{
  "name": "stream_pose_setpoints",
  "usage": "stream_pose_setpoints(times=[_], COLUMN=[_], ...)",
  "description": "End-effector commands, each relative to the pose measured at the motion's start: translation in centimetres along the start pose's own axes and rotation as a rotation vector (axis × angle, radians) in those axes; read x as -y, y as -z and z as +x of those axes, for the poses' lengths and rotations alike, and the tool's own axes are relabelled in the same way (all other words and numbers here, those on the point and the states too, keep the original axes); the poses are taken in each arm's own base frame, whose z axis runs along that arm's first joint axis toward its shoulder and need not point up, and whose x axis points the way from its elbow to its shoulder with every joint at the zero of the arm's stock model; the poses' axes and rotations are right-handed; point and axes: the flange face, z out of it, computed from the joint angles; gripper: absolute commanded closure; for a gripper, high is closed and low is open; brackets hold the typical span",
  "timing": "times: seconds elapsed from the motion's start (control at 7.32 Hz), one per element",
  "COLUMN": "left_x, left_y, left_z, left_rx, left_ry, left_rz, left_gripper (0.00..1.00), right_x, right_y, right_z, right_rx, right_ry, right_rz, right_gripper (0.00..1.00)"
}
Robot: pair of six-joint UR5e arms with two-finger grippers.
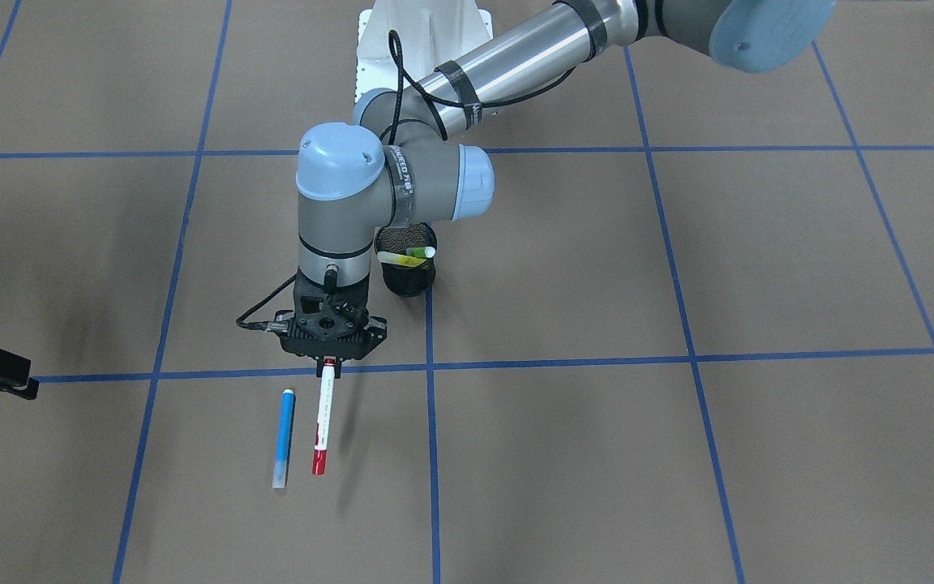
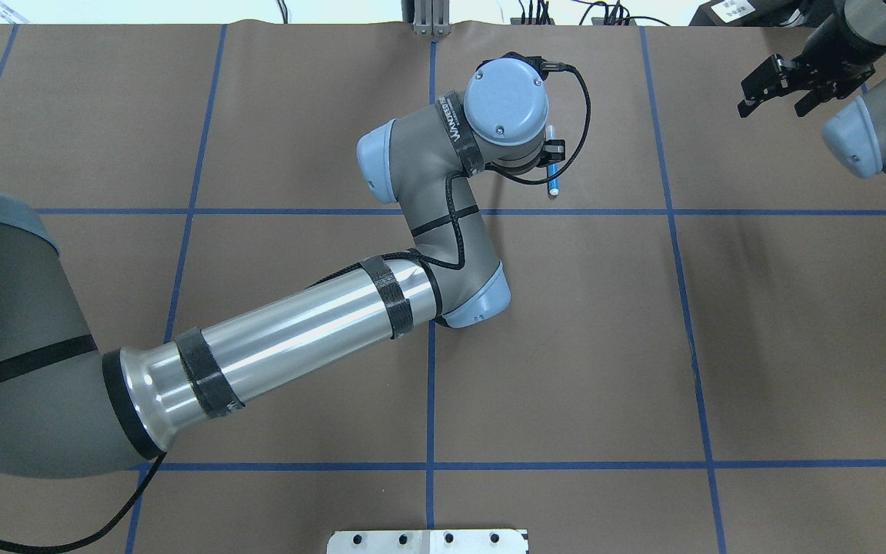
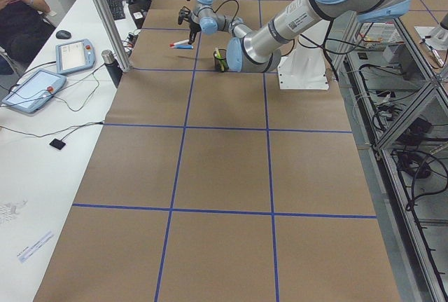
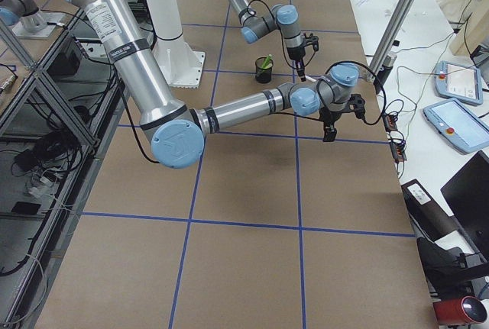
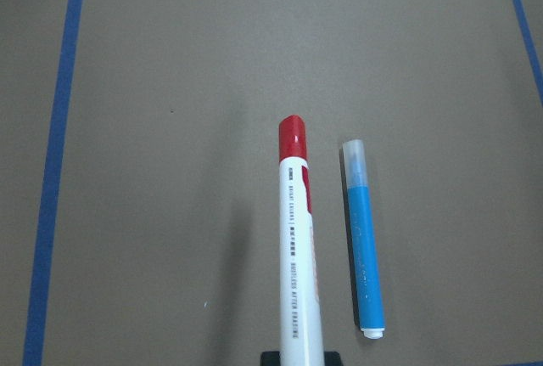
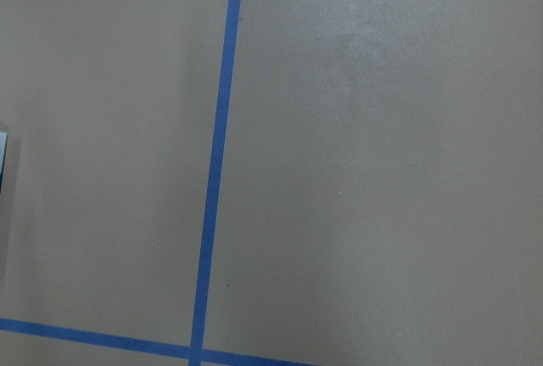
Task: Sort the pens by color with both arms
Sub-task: 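Carry the white marker toward the blue highlighter on the table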
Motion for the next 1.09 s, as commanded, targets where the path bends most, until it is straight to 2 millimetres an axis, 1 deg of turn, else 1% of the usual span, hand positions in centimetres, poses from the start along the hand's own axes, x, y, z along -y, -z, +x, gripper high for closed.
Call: stream_pose_setpoints(times=[0.0, 0.14, 0.55, 0.68, 0.82, 0.96], left_x=[0.0, -0.1, -0.9, -0.8, -1.0, -0.6], left_y=[-0.2, -0.3, -0.1, 0.3, 0.6, 2.5], left_z=[0.2, 0.3, 1.1, 1.7, 2.1, 3.0], left_rx=[0.004, 0.008, -0.001, -0.01, -0.021, -0.051], left_ry=[-0.005, -0.005, -0.012, -0.013, -0.019, -0.048], left_rz=[0.033, 0.04, 0.039, 0.039, 0.03, 0.039], left_gripper=[0.82, 0.75, 0.27, 0.21, 0.2, 0.18], right_x=[0.0, 0.0, -0.1, 0.0, -0.1, 0.3], right_y=[0.0, 0.1, 0.6, 0.7, 0.9, 1.3], right_z=[0.0, -0.1, -0.6, -0.6, -1.0, -1.9], right_rx=[0.0, 0.0, 0.006, 0.006, 0.008, 0.015], right_ry=[0.001, 0.002, 0.009, 0.008, 0.013, -0.023], right_rz=[0.001, 0.002, 0.009, 0.011, 0.014, 0.022], right_gripper=[0.02, 0.02, 0.02, 0.02, 0.02, 0.02])
